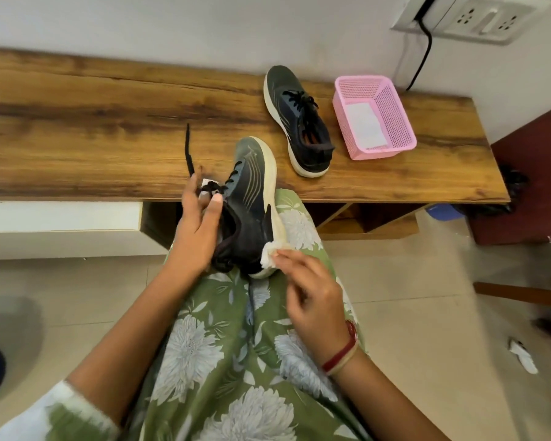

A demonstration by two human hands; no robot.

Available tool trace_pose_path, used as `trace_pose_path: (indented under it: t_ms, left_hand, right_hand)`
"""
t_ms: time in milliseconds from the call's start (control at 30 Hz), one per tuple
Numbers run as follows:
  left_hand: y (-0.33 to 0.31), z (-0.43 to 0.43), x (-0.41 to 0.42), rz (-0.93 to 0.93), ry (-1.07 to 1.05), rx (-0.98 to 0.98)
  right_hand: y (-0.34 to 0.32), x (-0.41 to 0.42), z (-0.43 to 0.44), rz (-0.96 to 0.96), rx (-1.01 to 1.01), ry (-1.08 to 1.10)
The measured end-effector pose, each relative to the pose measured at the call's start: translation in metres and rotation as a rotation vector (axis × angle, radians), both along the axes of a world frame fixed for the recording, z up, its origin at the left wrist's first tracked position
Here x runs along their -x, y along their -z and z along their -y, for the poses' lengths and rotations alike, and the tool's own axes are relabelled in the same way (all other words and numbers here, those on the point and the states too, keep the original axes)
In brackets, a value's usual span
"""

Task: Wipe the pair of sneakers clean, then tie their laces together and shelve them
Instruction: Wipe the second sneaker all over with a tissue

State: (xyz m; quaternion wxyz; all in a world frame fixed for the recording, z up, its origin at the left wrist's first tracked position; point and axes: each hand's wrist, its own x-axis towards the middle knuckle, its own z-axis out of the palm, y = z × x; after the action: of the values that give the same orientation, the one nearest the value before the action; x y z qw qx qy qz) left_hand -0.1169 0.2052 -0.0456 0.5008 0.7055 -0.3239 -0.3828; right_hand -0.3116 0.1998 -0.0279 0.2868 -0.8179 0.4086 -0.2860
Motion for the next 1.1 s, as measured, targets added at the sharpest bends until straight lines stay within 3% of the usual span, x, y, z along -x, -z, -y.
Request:
trace_pose_path:
  t_ms: [67,167,267,333,467,633,833,967,1100]
  left_hand:
    - [-0.007,-0.027,-0.004,0.157,0.171,-0.008]
    - [0.005,-0.045,-0.014,0.643,0.523,-0.120]
    - [0.014,-0.035,-0.020,0.805,0.531,0.005]
    - [0.010,-0.022,-0.017,0.768,0.500,0.110]
    - [-0.023,0.010,-0.001,0.431,0.364,0.310]
    - [-0.044,0.037,0.005,0.356,0.221,0.451]
    - [-0.024,0.048,0.019,0.450,0.223,0.385]
    - [0.004,0.049,0.035,0.435,0.215,0.327]
    - [0.015,0.058,0.044,0.352,0.202,0.334]
  right_hand:
    - [-0.002,-0.001,0.007,0.192,-0.119,0.156]
    - [-0.004,-0.007,0.024,0.421,-0.389,0.410]
    - [-0.003,-0.011,0.036,0.528,-0.593,0.533]
    - [-0.010,-0.014,0.041,0.548,-0.581,0.508]
    - [-0.041,-0.019,0.049,0.507,-0.410,0.359]
    - [-0.067,-0.020,0.081,0.218,-0.107,0.285]
    - [-0.043,-0.031,0.114,-0.202,-0.294,0.061]
    - [-0.014,-0.017,0.125,-0.142,-0.501,0.066]
    - [0.001,-0.006,0.135,-0.015,-0.542,0.349]
